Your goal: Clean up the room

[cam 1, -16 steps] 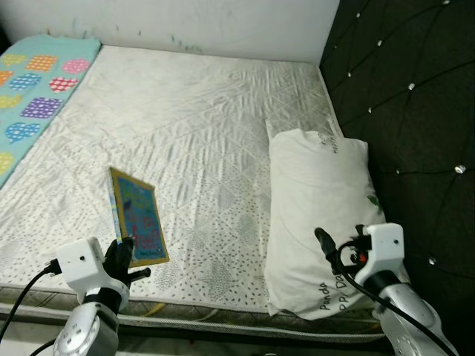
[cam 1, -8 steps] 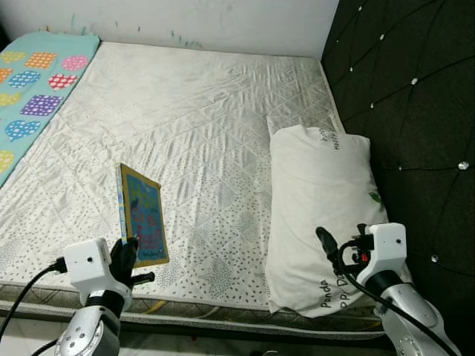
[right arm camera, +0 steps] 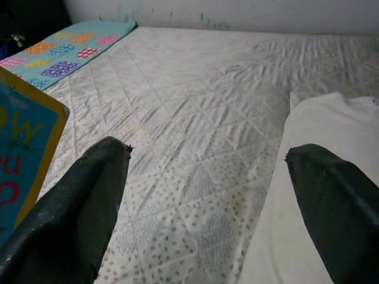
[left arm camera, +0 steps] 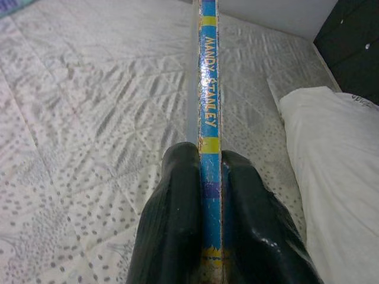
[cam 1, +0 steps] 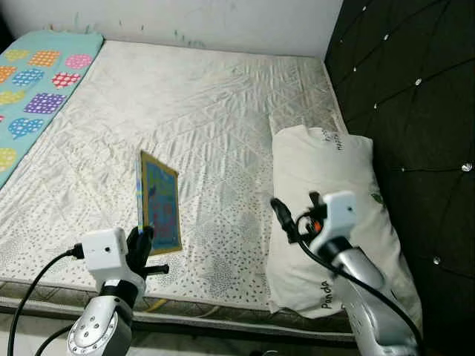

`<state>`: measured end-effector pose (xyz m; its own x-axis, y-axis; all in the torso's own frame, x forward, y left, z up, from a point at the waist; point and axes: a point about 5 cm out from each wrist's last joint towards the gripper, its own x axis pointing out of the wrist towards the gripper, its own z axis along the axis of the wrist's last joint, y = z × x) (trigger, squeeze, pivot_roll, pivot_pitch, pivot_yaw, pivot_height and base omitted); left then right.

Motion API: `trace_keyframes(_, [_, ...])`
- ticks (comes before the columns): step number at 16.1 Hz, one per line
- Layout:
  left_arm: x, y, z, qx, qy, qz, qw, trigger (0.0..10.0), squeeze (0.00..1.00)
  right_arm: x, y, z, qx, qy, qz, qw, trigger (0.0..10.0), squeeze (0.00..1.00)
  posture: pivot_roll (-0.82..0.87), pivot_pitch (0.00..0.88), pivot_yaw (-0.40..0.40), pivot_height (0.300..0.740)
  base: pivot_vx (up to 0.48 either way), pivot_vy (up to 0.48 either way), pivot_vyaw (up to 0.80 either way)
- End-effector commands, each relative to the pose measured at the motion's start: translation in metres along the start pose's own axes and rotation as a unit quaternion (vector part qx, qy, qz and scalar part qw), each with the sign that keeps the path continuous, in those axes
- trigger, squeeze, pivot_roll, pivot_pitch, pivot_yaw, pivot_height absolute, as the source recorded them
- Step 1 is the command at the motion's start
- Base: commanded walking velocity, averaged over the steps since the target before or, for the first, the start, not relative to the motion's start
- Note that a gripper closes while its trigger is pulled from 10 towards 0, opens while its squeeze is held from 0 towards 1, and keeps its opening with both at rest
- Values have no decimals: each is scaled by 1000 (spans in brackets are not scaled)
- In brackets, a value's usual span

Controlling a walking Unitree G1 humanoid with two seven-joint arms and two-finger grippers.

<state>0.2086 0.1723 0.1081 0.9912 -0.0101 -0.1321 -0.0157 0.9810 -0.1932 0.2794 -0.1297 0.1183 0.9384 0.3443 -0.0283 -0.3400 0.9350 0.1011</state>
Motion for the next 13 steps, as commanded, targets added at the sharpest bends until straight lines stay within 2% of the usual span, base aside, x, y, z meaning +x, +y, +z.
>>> trace_keyframes(1, [-2, -3, 11, 11, -29, -4, 1000, 10000, 0, 2, 0, -2, -1, 0, -4, 1000, 10000, 0, -2, 103, -48, 740, 0, 0, 0])
trace_keyframes(2, [-3, -6, 9, 15, -27, -6, 1000, 10000, 0, 9, 3, 0, -11, -9, -8, 1000, 10000, 0, 10, 100, -53, 740, 0, 0, 0])
trace_keyframes(4, [-8, -3, 8, 21, -24, -3, 999, 10000, 0, 11, -1, -2, -9, -12, -20, 1000, 10000, 0, 15, 102, -56, 740, 0, 0, 0])
trace_keyframes(7, [-12, 5, 7, 26, -26, 14, 999, 10000, 0, 5, -6, -5, -11, -8, -27, 1000, 10000, 0, 13, 111, -57, 740, 0, 0, 0])
trace_keyframes(9, [-12, 4, 9, 25, -31, 14, 999, 10000, 0, 1, -12, -7, -15, -8, -40, 999, 10000, 0, 8, 114, -56, 740, 0, 0, 0])
trace_keyframes(13, [-11, 4, 7, 18, -29, 15, 999, 10000, 0, -2, -13, -7, -18, -8, -44, 999, 10000, 0, 1, 124, -54, 740, 0, 0, 0])
